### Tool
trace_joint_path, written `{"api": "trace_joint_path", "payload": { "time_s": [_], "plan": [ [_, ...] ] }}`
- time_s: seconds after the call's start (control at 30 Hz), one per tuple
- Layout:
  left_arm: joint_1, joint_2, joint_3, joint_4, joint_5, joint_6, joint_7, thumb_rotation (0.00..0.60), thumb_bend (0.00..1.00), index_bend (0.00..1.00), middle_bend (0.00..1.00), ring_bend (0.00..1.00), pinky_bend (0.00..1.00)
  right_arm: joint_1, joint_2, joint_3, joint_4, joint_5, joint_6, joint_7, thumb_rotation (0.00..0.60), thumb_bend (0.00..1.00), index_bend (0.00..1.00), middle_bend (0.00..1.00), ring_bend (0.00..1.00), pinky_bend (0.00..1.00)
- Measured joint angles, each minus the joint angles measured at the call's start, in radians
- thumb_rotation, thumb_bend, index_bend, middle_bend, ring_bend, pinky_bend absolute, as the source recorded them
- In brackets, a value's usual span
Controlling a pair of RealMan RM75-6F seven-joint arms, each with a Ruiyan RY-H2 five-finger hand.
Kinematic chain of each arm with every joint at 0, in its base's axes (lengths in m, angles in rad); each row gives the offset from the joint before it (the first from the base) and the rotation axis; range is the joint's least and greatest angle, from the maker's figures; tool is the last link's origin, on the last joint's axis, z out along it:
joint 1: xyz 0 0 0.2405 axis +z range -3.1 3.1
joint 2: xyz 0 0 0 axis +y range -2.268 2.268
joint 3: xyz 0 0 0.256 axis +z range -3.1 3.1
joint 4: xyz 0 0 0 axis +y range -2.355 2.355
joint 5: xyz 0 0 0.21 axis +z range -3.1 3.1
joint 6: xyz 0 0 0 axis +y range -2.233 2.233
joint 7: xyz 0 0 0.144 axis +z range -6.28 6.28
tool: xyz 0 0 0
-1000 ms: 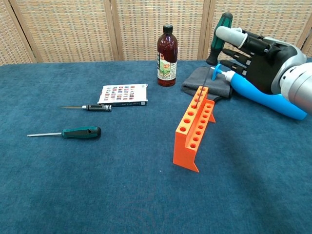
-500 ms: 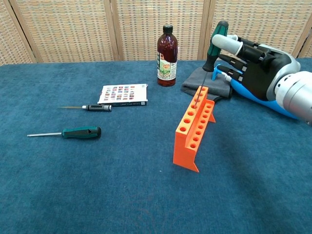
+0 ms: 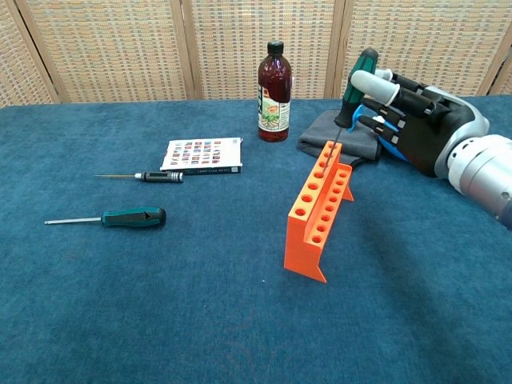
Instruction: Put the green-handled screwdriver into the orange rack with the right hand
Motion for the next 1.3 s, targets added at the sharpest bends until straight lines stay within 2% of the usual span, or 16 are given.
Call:
{"api": "trace_joint_path", "payload": {
  "time_s": [0.6,1.3],
  "plan": [
    [-0.001,-0.003,0.002,0.002,-0.002,-0.004,0.003,0.6,0.0,0.0,0.0,0.0,0.0,-0.005,-0.027,-0.043,0.059,-0.055,-0.009,0.1,0.6,0.22,0.65,0.06,0.0,0.0],
    [-0.003,-0.002,0.001,0.007,-0.006,-0.007,-0.004,0.6,0.0,0.0,0.0,0.0,0.0,0.012,-0.101,-0.101,0.203,-0.143,0.009,0.203,0.6,0.21,0.65,0.06,0.0,0.0]
  ]
}}
